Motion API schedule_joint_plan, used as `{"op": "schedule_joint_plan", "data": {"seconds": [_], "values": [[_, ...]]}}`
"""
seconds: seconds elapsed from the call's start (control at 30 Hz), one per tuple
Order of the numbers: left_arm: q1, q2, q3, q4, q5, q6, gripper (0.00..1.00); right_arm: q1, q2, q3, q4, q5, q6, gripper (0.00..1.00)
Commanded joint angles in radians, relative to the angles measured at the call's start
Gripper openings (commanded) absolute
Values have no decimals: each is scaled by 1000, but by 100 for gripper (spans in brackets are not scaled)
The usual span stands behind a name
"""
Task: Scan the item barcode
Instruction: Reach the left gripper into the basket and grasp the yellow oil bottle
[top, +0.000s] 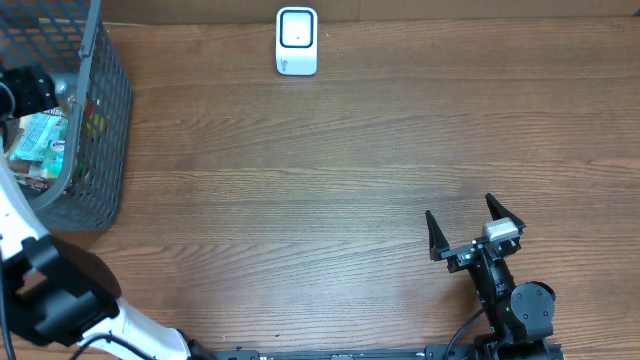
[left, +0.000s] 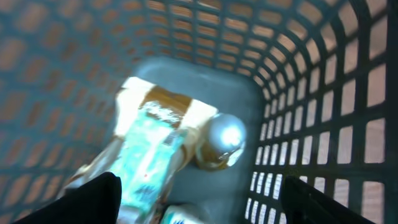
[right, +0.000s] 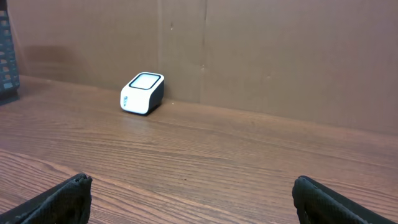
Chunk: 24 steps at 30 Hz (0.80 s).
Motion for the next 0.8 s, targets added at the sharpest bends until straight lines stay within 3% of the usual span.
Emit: {"op": "schedule_joint_plan", "data": {"seconds": [0.0, 0.4, 0.57, 0.67, 0.77], "values": [[-3, 56, 21, 10, 103, 156, 83, -3, -9, -11, 3, 6, 2, 100], [-3, 237, 20, 32, 143, 256, 85, -3, -9, -11, 3, 6, 2, 100], [-8, 285, 20, 60, 148, 255, 66, -3, -9, -11, 3, 6, 2, 100], [-12, 285, 21, 85, 155, 254, 62, -3, -9, -11, 3, 6, 2, 100], [-13, 283, 23, 108, 155, 254, 44, -3, -9, -11, 3, 6, 2, 100]]}}
